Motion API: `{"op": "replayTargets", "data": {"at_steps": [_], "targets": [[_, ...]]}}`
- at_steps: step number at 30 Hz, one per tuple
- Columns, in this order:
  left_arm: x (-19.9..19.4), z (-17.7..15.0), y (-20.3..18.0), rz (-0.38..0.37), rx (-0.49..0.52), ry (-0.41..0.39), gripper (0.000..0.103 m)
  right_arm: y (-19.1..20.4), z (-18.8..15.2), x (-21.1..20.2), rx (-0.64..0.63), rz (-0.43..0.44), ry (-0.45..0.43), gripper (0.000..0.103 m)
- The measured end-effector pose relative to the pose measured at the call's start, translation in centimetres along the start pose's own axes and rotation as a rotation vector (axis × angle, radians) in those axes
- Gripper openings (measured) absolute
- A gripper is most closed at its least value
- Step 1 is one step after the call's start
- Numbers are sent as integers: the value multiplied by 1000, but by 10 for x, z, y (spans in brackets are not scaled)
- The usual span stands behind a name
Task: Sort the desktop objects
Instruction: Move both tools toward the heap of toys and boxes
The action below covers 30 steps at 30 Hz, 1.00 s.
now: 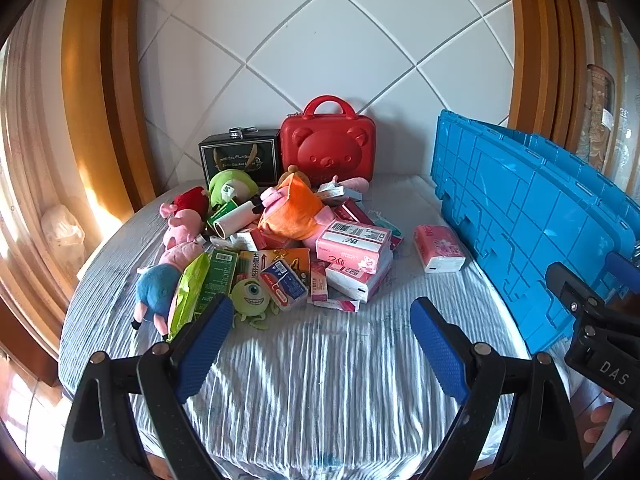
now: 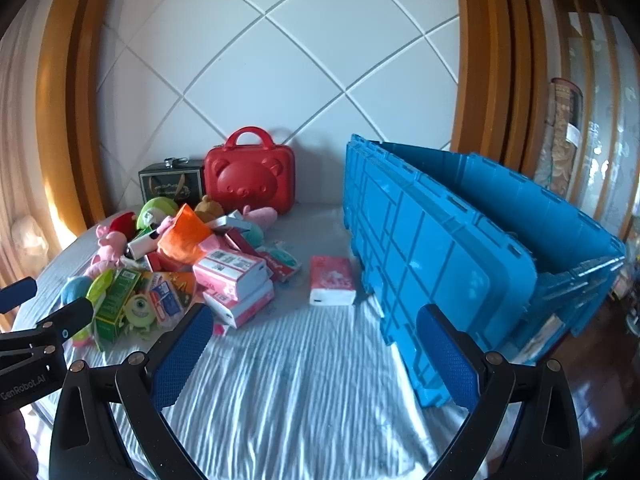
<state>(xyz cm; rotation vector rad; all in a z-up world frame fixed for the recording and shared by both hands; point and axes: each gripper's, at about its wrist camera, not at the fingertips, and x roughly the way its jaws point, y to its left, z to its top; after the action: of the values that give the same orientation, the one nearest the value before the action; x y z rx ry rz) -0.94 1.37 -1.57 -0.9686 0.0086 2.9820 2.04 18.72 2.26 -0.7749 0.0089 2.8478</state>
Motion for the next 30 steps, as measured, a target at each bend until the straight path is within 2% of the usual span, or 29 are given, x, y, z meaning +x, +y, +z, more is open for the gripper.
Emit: {"op": "replayTargets", "data": {"at_steps": [6,15,18,23,26,30], "targets": [[27,1,3,60,-44,60,91,8,7,38,-48,82,40,103],[91,-7,21,195,-148,228,91,26,9,125,-134,260,170,103],[112,-14,36,264,-180,297,91,27,5,152,-149,319,208,103],[141,-33,70,359,-213,370,91,30,-5,193,-131,334,287,103],[160,-37,84,345,-213,397,91,33,-13,206,-154,305,323,103],[191,-33,93,309,-165,422,91,37,-20,220,-119,243,367,103]]}}
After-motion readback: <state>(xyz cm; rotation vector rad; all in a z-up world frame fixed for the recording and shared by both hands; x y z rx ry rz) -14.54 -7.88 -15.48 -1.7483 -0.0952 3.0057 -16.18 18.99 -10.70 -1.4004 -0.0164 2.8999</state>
